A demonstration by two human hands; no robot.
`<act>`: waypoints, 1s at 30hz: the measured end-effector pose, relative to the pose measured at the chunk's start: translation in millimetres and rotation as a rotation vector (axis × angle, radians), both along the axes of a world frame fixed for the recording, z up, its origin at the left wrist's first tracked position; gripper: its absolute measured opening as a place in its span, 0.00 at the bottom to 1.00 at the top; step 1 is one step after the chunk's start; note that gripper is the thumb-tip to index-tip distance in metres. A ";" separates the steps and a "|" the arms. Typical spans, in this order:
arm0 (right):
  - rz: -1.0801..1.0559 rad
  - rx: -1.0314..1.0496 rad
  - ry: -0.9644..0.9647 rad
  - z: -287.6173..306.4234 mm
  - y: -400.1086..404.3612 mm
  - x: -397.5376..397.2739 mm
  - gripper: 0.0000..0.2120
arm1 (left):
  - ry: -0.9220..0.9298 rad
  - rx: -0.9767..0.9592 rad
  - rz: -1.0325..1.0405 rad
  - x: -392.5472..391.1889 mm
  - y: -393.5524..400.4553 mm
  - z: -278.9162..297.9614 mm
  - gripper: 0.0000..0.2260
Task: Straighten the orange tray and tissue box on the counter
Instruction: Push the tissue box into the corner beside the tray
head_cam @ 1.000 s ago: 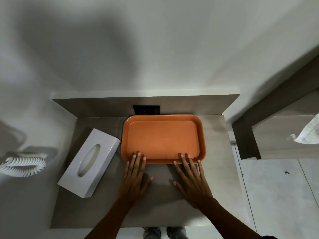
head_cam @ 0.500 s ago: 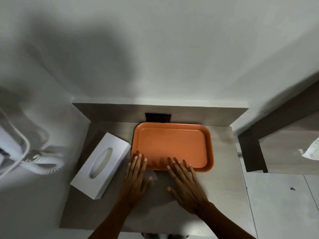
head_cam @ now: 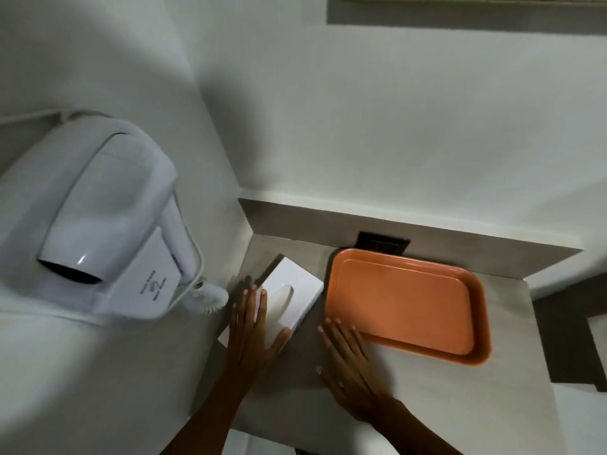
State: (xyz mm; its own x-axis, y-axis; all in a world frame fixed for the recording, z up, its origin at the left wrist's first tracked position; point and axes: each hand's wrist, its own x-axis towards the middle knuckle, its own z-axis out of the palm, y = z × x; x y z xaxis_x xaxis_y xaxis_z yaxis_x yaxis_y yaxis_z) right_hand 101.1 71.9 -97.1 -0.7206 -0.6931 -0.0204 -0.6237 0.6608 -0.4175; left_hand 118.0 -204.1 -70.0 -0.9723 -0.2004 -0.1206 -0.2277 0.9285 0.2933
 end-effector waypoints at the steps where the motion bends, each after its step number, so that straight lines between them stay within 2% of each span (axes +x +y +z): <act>1: 0.021 -0.001 -0.015 -2.4 -7.2 3.4 0.34 | -0.011 0.022 -0.007 3.2 -5.2 -4.1 0.49; 4: 0.098 -0.001 -0.093 -16.3 -25.0 16.5 0.35 | -0.066 0.066 -0.013 11.4 -13.2 -14.1 0.57; 6: 0.136 0.016 -0.126 -28.8 -32.0 23.3 0.37 | -0.069 0.068 0.015 16.1 -14.3 -15.7 0.60; 9: 0.164 0.057 -0.145 -47.3 -31.9 25.1 0.38 | -0.080 0.049 0.079 19.3 -15.2 -13.4 0.60; 15: 0.185 0.030 0.007 -55.5 -34.1 21.6 0.38 | -0.122 -0.007 0.115 15.7 -18.0 -13.9 0.61; 23: 0.173 0.075 0.007 -53.4 -35.3 20.5 0.39 | -0.116 0.004 0.321 15.1 -5.3 -5.9 0.59; 30: 0.163 0.033 -0.023 -54.7 -34.0 20.5 0.39 | -0.098 0.074 0.459 -27.1 1.5 2.7 0.59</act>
